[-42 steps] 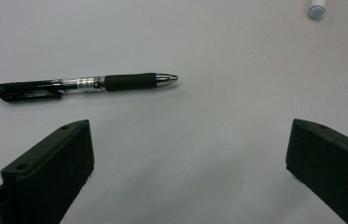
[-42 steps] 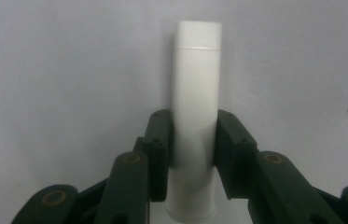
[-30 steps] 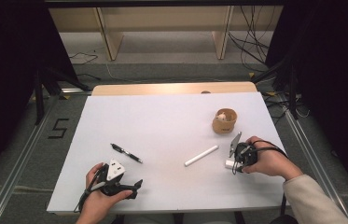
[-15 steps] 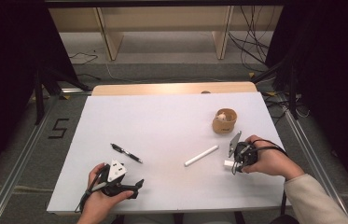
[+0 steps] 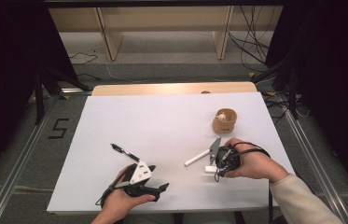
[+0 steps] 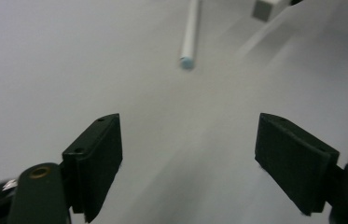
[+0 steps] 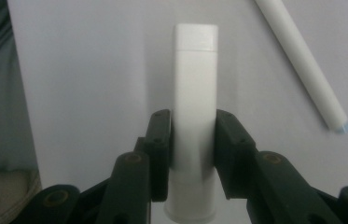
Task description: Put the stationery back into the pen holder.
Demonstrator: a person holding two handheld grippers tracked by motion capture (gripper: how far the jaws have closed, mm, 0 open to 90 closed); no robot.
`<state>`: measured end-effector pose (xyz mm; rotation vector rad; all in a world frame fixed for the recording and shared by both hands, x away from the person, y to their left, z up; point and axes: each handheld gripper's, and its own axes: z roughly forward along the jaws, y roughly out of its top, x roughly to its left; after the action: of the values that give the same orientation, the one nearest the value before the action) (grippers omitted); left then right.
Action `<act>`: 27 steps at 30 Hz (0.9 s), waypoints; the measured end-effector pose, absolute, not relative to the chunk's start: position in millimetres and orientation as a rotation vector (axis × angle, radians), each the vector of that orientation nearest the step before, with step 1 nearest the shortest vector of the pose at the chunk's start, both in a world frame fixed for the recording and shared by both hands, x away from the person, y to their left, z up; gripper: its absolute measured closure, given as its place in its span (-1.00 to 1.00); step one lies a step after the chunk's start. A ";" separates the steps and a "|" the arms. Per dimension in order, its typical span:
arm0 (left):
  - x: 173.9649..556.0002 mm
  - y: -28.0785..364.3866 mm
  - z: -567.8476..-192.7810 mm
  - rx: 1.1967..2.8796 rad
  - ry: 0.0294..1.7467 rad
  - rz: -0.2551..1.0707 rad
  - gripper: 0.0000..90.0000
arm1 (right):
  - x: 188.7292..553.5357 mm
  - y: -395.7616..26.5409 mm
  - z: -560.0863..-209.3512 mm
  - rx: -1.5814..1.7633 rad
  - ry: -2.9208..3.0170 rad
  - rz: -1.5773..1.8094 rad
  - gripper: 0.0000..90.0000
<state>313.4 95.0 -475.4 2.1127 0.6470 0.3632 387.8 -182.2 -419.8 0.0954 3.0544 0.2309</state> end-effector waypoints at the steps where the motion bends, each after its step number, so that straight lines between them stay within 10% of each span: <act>1: 315.1 87.3 -475.4 2.127 0.617 0.351 -0.37 | 387.4 -177.4 -419.4 0.072 3.056 0.229 0.53; 27: 344.3 23.2 -479.4 2.162 0.244 0.243 0.44 | 380.1 -142.8 -419.1 -0.075 3.102 0.291 0.53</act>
<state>344.3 23.2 -479.4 2.1618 0.2437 0.2432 380.1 -142.8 -419.1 -0.0752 3.1025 0.2906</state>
